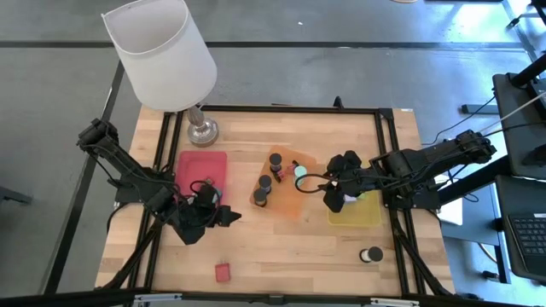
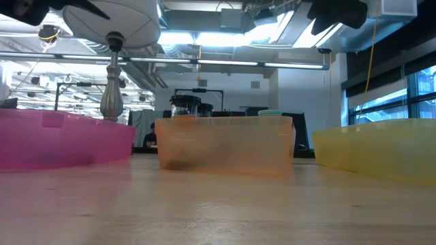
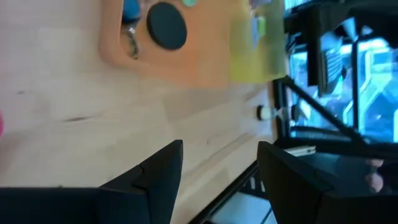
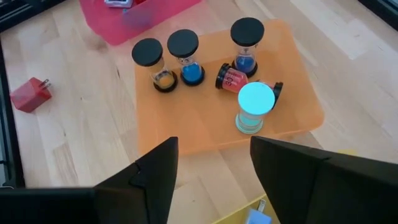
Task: Pick & Place Office items
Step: Put the red charger adapter into the yellow bin
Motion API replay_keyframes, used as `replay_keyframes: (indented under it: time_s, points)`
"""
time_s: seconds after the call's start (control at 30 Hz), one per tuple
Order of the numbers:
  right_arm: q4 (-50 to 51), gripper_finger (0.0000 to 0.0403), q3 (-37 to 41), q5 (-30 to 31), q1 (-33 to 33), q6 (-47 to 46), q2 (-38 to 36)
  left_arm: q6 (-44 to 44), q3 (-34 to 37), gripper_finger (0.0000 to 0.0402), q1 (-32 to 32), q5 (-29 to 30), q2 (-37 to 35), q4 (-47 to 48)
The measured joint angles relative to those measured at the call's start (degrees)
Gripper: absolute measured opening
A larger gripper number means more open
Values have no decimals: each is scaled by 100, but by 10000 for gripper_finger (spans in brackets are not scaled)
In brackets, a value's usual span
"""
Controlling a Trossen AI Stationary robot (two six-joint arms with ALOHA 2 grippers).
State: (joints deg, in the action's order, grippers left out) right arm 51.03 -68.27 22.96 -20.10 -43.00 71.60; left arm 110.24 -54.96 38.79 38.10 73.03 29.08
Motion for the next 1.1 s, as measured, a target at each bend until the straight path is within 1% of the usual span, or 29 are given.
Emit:
replay_keyframes:
  time_s: [0.1, 0.23, 0.3, 0.37, 0.43, 0.5, 0.63, 0.77, 0.97, 1.1]
  points:
    - [0, 203, 0, -2, 0, 0, 2, 0, 0, 205, 0, 44, 0, -27]
    - [-2, 203, 0, 1, 0, -1, 1, -2, 0, 203, 0, -205, 0, -21]
    - [-2, 203, 0, 2, 0, 0, 2, -104, 0, 203, 1, -207, 0, -22]
    - [0, 203, 0, 2, 0, 0, 2, -129, 0, 203, -2, -405, 0, -31]
    - [0, 203, 0, 4, 0, 0, 1, 59, 4, 205, -26, -504, 21, -121]
    - [-2, 203, 0, 9, 0, 0, 1, 446, 4, 205, -82, -668, 100, -333]
    - [-7, 203, 0, 13, 0, 0, 0, 1208, 4, 205, -222, -1351, 402, -547]
    - [-11, 203, 0, 13, 0, 0, 2, 1949, 4, 205, -379, -2401, 789, -531]
    - [-47, 204, 0, 12, 0, 2, 0, 3435, 4, 205, -473, -3654, 1309, -541]
    - [-46, 204, 0, 11, 0, 2, 2, 3988, 4, 205, -476, -4354, 1550, -574]
